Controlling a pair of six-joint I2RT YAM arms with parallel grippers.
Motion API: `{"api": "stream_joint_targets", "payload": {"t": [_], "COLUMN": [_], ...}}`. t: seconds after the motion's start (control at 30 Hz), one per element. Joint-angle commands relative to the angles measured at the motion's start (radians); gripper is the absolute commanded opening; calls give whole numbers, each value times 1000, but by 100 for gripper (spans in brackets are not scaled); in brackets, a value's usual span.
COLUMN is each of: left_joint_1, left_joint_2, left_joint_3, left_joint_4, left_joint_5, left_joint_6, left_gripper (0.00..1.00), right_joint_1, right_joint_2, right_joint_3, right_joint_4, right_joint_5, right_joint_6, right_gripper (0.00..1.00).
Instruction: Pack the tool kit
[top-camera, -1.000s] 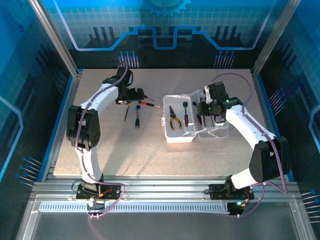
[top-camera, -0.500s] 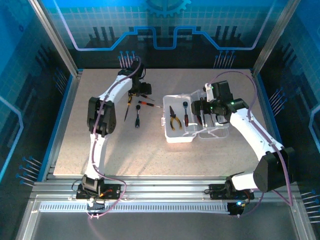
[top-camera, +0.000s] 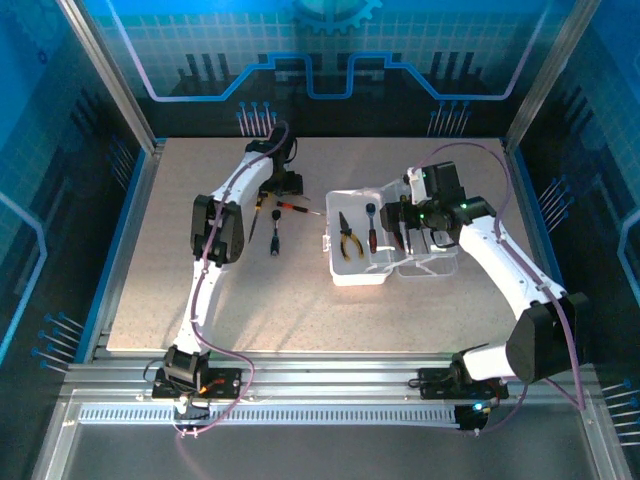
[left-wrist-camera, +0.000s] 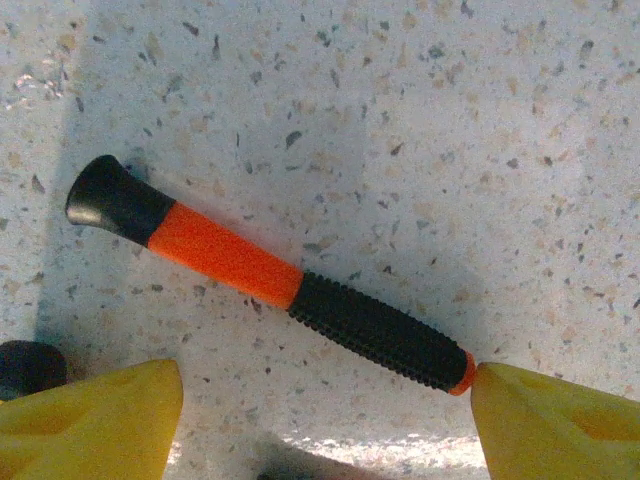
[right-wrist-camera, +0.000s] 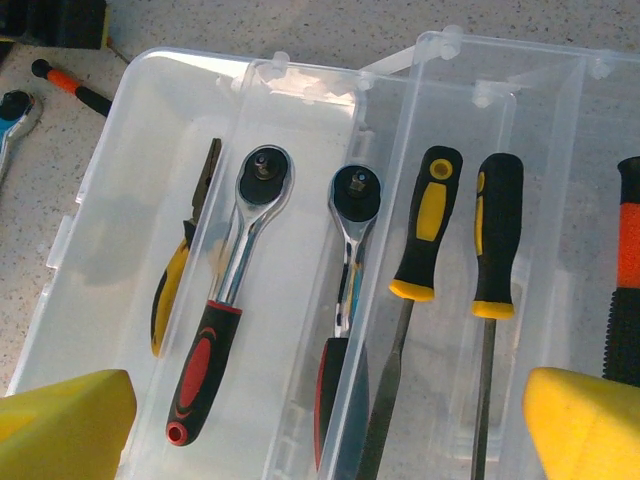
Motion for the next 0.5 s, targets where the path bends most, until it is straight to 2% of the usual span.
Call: {"api": "stream_joint_targets", "payload": {"t": [0.0, 0.2, 0.47], "left_joint_1": [7, 7, 17], "left_joint_2": [20, -30, -34], "left_joint_3": [44, -45, -66], "left_joint_4": [-41, 49, 89], "left_joint_5": [-14, 69, 82], "left_joint_6": [-14, -41, -82], "left_gripper": [77, 77, 83], "right_joint_1": [11, 10, 10], "right_joint_2": [5, 7, 21], "right_joint_3": [7, 4, 4], "right_joint_4": [3, 3, 9], "right_joint_5": [-24, -25, -43], "right_joint_6": [-18, -21, -29], "right_gripper": [100, 100, 100]}}
